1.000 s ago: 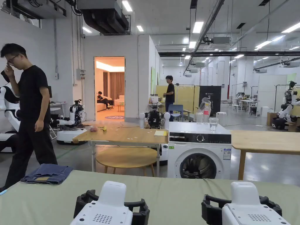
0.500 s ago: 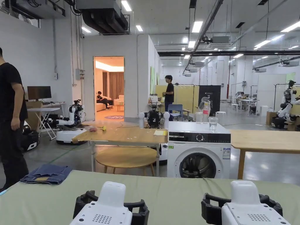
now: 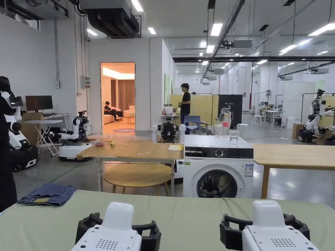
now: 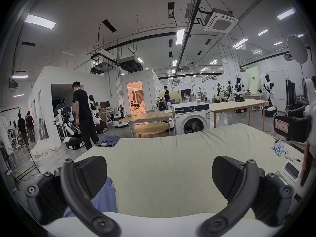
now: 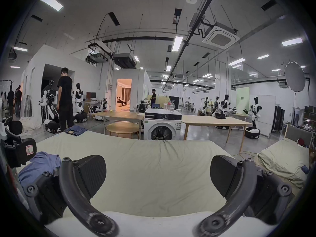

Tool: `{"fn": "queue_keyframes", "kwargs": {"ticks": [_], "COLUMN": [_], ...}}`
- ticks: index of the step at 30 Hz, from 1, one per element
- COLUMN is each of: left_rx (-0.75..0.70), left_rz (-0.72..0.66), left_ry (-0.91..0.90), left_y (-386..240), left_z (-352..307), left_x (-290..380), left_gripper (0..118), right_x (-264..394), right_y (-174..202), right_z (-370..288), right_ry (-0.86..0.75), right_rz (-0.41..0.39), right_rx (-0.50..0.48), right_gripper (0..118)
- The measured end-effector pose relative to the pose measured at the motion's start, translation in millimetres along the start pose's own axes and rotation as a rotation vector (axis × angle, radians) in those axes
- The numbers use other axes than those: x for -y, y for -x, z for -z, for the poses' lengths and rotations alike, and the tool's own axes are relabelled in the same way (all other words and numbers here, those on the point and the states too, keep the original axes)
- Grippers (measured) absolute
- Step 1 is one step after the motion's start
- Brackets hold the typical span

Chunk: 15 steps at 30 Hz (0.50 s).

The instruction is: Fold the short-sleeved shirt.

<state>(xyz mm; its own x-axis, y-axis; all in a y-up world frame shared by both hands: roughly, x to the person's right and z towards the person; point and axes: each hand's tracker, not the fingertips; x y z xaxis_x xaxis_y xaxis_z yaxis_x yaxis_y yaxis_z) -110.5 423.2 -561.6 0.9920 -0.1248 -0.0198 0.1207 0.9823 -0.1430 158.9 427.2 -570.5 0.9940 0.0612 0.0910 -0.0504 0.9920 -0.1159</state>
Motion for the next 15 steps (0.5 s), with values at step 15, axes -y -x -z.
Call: {"fn": "queue_keyframes", "kwargs": {"ticks": [15], "left_rx": [0.011], "left_rz": [0.002], "left_ry": [-0.002], "left_y": [-2.0], "left_z": [0.2], "left_x": [-1.9], "left_gripper": [118], "right_x": [-1.3], "right_y": [-0.8], "right_z": [-2.6], "right_ry": [-0.018], "right_rz": [-0.005], "right_rx": [0.0], "right_gripper": [118]}}
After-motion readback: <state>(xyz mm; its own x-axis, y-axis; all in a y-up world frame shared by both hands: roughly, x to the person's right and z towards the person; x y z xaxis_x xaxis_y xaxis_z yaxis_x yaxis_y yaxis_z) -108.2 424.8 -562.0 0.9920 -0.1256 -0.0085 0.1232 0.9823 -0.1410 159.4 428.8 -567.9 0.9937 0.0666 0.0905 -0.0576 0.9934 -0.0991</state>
